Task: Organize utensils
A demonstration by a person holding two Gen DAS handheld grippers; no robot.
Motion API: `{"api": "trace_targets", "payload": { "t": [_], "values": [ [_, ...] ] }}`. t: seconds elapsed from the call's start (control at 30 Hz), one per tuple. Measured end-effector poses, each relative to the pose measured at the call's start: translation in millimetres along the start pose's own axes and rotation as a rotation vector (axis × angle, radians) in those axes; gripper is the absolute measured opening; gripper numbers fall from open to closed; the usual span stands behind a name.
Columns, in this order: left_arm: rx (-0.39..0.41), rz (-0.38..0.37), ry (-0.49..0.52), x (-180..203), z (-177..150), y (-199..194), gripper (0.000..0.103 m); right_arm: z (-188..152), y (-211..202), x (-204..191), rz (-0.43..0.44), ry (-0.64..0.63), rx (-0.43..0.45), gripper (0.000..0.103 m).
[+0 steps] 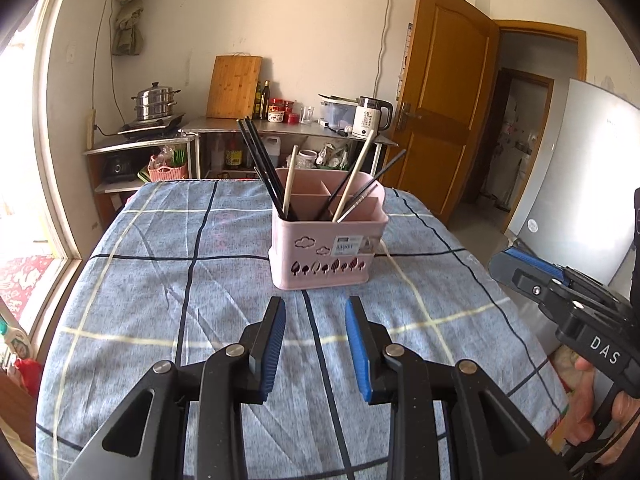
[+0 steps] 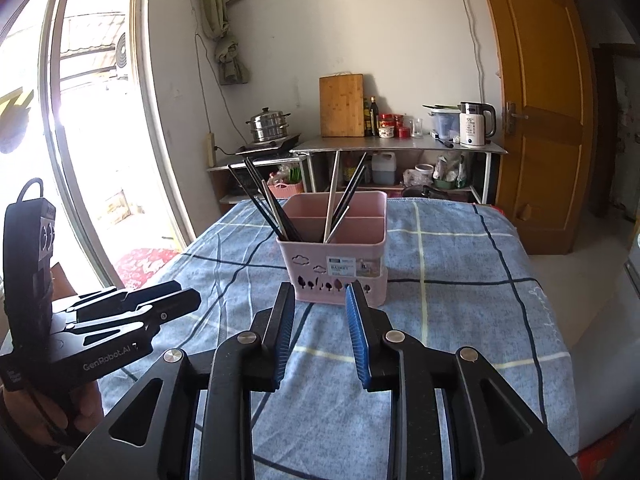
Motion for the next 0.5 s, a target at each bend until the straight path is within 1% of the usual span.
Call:
{"api": "trace_targets", "payload": {
  "t": [0.13,0.37,0.5],
  "values": [
    [0.025,0.021,0.015,8.6,-13.7,-12.7,0.031,-17.6,-7.8,2.0,-0.009,0.018,-0.008,0.028],
    [0.057,0.01,0.015,18.9,-28.1,-24.1,0.031,-35.7,-19.1,4.0,-0.028,0.023,-0.013,0.028],
    [0.064,0.01,0.016,19.1,-29.7,-24.7,0.031,-38.8,-23.1,3.5,-0.032,0.022,-0.009,0.028]
  ]
}}
Point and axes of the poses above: each gripper's, at about its wrist camera, not at the fingertips, and y roughly the way its jaws point, x to its right, z to its top, the point moved 9 cm from there along y, roughly the way its jaws point, and after that the axes turned 3 degrees about y, right-handed, at the moved point
